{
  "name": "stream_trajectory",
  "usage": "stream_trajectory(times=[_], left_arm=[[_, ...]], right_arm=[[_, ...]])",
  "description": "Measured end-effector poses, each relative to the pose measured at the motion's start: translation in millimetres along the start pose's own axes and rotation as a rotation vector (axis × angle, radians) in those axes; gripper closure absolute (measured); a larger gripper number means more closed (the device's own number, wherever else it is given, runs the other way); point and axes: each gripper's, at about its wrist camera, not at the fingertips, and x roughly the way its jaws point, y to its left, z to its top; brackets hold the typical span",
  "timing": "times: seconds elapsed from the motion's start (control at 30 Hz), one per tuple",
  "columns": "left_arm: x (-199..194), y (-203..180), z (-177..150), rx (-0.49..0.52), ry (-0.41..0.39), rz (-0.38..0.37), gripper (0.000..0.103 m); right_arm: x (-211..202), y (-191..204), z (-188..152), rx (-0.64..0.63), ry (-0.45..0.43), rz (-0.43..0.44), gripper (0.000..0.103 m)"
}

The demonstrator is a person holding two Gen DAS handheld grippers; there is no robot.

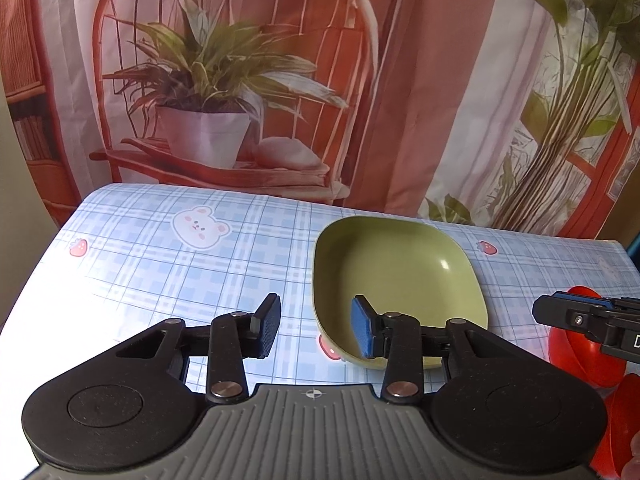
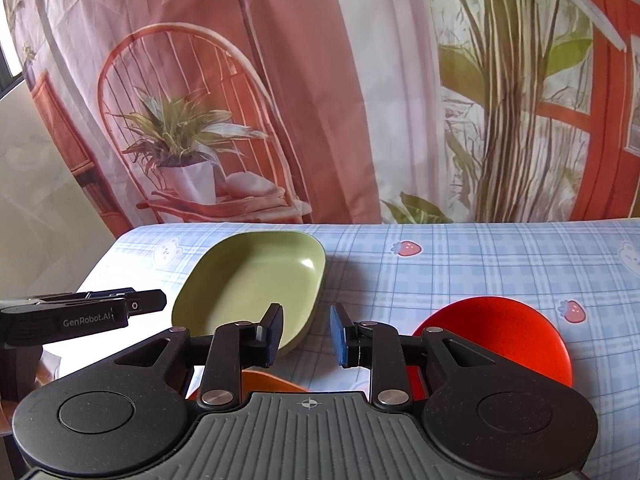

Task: Organize plates and bowls
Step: 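Close the left tool on the rim of the other green plate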

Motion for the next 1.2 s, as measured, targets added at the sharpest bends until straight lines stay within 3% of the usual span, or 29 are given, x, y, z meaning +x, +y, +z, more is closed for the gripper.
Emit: stream_trajectory(times=[0.5, 0.77, 1.03, 1.2], left_arm=[[32, 8, -6, -0.023, 0.031, -0.037, 0.082], [41, 8, -3, -0.023, 0.032, -0.03, 0.085], [42, 1, -6, 0.013, 0.026, -0.035, 0.094], [37, 1, -5, 0.023, 0.019, -0.023, 0.094]], right_arm=[[56, -4, 10, 0.031, 0.092, -0.005, 0.078], [71, -6, 11, 0.034, 0.124, -0.032, 0.08], [77, -5, 10, 0.031, 0.142, -0.003, 0.096], [75, 0, 10, 0.022, 0.14, -0.006, 0.096]])
